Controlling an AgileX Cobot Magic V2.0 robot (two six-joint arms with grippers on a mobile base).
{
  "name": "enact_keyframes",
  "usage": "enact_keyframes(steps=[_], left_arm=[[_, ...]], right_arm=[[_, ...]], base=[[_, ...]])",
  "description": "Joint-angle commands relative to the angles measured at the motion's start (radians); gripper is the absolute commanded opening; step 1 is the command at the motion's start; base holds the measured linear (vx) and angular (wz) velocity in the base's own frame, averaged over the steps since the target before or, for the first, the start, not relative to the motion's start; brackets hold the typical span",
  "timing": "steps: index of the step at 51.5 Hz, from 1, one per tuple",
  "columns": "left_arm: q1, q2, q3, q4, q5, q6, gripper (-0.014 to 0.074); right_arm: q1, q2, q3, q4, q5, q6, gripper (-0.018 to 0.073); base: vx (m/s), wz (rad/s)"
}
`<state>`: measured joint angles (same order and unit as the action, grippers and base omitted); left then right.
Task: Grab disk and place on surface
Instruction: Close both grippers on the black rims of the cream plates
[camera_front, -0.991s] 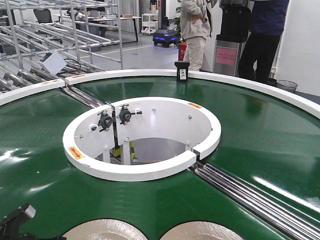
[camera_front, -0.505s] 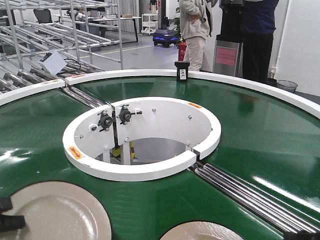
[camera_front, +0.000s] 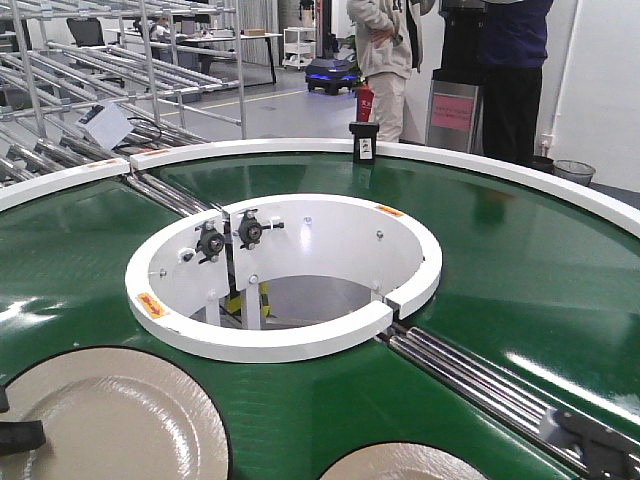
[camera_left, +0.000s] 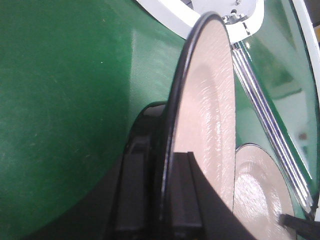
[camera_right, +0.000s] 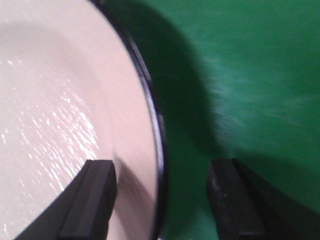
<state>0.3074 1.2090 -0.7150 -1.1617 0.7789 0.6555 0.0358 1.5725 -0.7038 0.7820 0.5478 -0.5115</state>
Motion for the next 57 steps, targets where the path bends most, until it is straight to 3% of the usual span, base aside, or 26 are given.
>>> enact_keyframes(steps=[1,8,16,22,30,38,48,57], left_arm=[[-0.002,-0.03,-0.03,-0.092,0.012,-0.018,-0.0005],[-0.002,-0.03,-0.03,-0.092,0.01,-0.018,-0.0005],[-0.002,-0.03,-0.03,-0.092,0.008,-0.017,-0.0005],[-0.002,-0.03,-0.03,-0.092,0.003,-0.001,-0.0005],[-0.002,-0.03,-0.03,-0.093,0.003,0.101,-0.0005],[-0.002,-0.03,-0.03,-0.102,0.0,0.098,-0.0005],[-0.002,-0.029,-0.03,-0.1,0.0,0.095,-0.0005],[-0.002,-0.029,-0.03,-0.1,-0.001,0.089,-0.0005]], right_arm=[[-0.006,0.018,-0.027,0.189,0.008,-0.168,0.0464],[-0.006,0.072,-0.027,0.433,0.089,-0.406,0.0464],[-0.006,0.117,-0.027,0.557,0.155,-0.495,0.0435],[-0.006,0.123,-0.027,0.556,0.158,-0.494,0.035],[-0.006,0.097,-0.027,0.555,0.19,-0.495,0.016],[-0.006,0.048,-0.027,0.555,0.217,-0.494,-0.001],[-0.051,-0.039,-0.054,0.555,0.279,-0.28,-0.0008],[-0.108,-0.122,-0.128,0.555,0.379,-0.197,-0.0008]], base=[[0.0,0.0],[0.0,0.0],[0.0,0.0],[0.0,0.0],[0.0,0.0],[0.0,0.0],[0.0,0.0],[0.0,0.0]])
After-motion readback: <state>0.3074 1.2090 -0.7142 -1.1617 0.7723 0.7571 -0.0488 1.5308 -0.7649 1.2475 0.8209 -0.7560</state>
